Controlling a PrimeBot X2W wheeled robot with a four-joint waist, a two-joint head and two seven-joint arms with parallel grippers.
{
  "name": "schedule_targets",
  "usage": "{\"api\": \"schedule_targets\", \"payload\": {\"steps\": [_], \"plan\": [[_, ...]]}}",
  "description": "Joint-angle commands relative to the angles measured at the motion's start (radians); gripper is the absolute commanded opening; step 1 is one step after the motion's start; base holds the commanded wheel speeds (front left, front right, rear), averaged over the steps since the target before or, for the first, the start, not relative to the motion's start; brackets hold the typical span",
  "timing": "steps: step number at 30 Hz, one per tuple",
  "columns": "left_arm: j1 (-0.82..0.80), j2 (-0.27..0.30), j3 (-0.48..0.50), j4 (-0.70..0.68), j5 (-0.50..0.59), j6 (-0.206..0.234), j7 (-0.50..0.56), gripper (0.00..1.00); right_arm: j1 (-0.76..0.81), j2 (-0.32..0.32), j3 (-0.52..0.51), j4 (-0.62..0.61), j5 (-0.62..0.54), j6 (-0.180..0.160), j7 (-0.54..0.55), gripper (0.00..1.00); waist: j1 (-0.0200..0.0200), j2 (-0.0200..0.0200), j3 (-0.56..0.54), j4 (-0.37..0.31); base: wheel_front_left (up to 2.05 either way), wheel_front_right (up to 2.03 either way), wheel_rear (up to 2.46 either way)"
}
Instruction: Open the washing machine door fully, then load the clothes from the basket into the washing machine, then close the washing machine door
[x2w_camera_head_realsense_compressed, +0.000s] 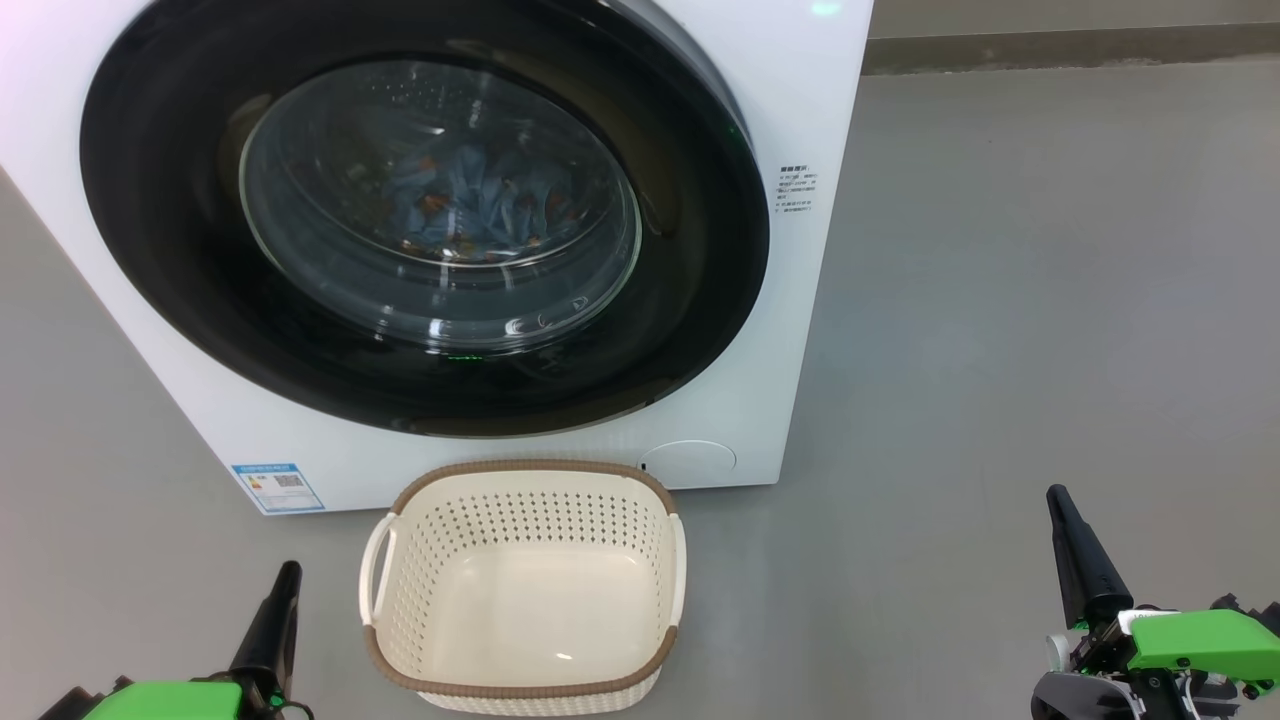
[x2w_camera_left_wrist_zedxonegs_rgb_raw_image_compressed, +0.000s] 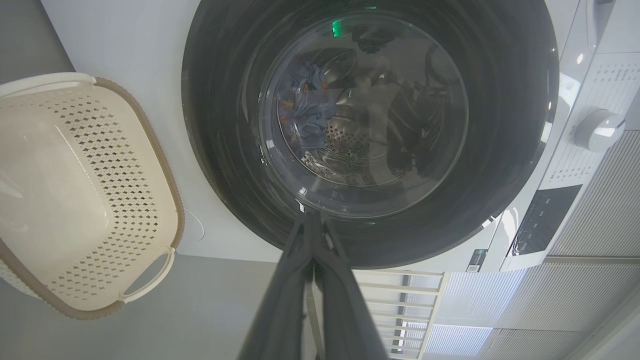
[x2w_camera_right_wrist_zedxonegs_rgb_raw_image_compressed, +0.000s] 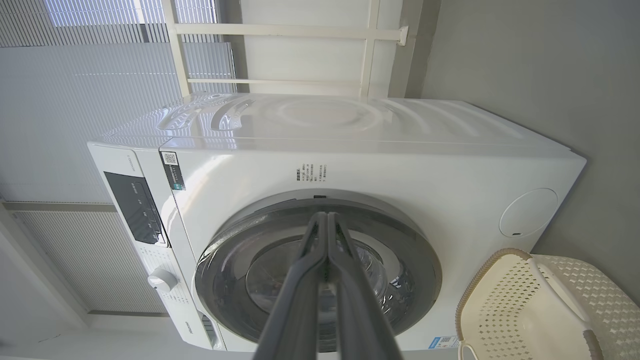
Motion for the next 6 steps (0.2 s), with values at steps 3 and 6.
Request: {"api": "schedule_targets", "payload": {"steps": [3,6], "plan": [[-0.041,0.013,0.034,-0.019,-0.009,-0.003,0.003,0.00,-0.006,-0.001,0.023,-0.025,-0.003,0.002,0.007,0.00,0.0000,0.0000,0.000,0.000,0.00,0.00,0.00],[-0.041,0.013,0.034,-0.019,-0.009,-0.003,0.003,0.00,-0.006,-0.001,0.023,-0.025,-0.003,0.002,0.007,0.00,0.0000,0.0000,0.000,0.000,0.00,0.00,0.00]]}}
